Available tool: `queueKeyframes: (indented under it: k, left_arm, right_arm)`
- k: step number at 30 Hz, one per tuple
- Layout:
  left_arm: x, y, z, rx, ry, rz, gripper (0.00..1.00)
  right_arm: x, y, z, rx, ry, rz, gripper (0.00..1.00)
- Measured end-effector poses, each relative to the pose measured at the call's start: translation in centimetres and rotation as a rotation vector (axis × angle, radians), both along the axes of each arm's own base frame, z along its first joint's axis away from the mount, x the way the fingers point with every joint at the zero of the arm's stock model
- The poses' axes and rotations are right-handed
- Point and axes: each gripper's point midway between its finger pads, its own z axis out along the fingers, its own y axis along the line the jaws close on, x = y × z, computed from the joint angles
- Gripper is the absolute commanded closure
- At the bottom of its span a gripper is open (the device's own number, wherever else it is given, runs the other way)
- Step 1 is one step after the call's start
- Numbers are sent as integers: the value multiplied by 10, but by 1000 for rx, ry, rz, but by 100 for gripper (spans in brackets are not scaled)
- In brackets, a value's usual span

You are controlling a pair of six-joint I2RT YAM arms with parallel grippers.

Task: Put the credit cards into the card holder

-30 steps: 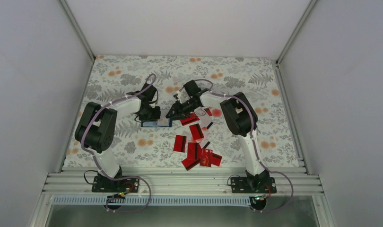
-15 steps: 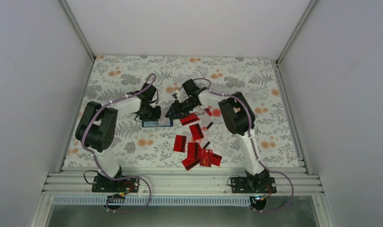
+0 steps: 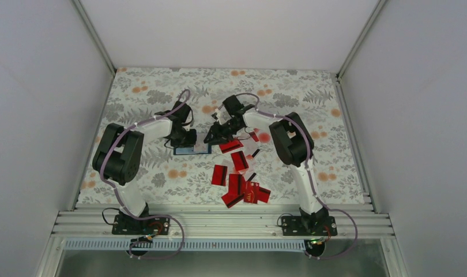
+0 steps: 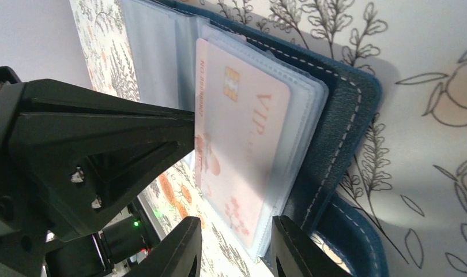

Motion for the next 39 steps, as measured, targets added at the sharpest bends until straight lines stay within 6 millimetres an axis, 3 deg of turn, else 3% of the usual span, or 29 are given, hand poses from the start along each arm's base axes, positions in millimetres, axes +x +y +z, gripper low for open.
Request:
queueKeyframes:
  k: [11,39]
  left_arm:
    - [0,0,0,-1,0,-4,98]
    - [1,-7,0,-26,4,-16,98]
  right_arm:
    - [-4,-1,-5,-13,8,1,69]
    - [-7,14,8,9,-6,36,70]
